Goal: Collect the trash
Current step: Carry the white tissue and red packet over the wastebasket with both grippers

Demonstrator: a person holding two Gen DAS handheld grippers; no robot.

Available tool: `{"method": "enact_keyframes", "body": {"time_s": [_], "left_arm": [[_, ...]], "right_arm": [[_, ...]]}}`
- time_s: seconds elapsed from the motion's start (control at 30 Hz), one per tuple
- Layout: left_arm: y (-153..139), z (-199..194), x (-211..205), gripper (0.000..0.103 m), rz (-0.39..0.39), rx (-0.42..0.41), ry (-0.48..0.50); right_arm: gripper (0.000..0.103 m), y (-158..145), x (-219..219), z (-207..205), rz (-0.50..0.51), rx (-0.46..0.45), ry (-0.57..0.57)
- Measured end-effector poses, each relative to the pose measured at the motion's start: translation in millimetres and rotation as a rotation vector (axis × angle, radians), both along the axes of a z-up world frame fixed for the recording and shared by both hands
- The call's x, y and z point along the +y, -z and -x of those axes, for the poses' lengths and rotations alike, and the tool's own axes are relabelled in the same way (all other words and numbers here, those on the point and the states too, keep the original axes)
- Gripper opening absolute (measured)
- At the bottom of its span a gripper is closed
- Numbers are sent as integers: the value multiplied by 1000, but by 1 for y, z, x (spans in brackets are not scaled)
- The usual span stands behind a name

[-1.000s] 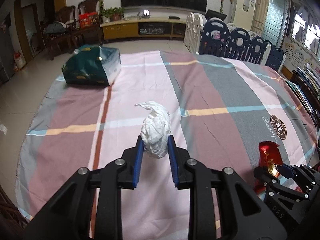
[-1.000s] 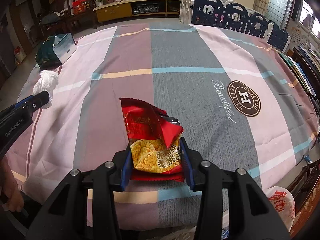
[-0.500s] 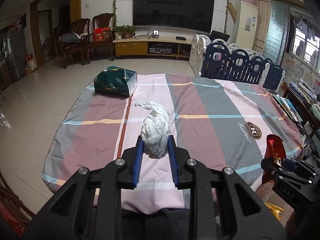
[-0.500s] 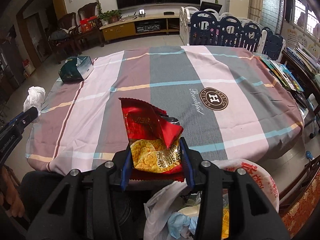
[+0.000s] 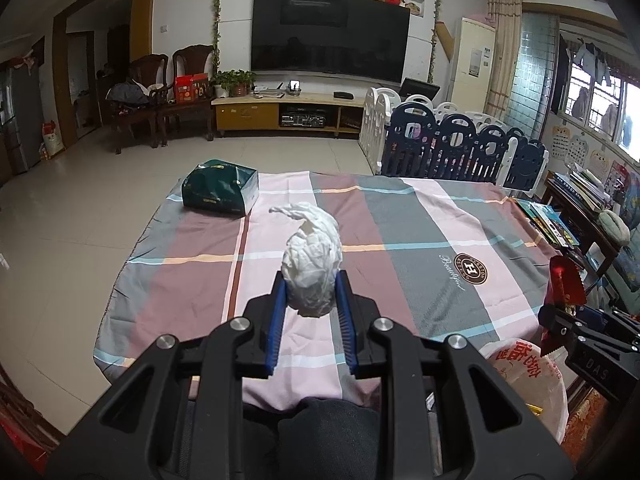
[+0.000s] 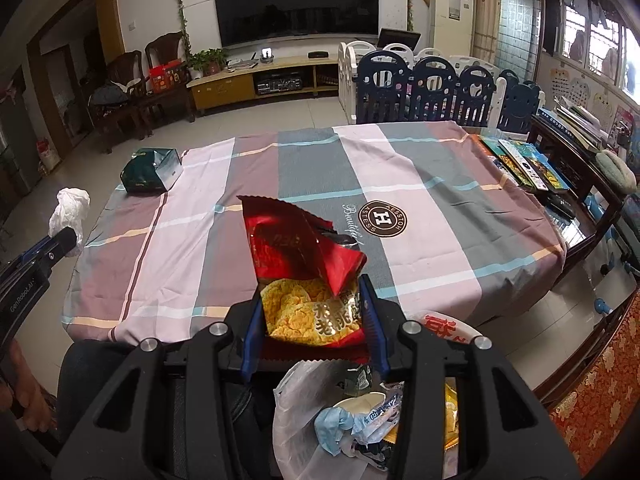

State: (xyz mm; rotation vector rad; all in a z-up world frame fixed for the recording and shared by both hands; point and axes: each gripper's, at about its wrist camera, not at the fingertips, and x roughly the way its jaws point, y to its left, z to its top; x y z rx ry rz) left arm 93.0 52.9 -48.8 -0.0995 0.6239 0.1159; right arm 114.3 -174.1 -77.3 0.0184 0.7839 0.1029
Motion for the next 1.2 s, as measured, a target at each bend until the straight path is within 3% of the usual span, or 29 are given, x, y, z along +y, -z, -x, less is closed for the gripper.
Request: {"method": "enact_keyframes", "body": {"time_s": [0.67, 1.0, 1.2], "left_arm": [[-5, 8, -22, 25, -22, -4, 47], [-16, 29, -67, 25, -69, -31, 125], [-21, 43, -94, 25, -82, -46, 168]], "right_arm": [[43, 3, -25, 15, -29, 3, 48], [43, -11, -84, 53, -20, -39, 137], [43, -1, -110, 70, -49, -14, 168]]}}
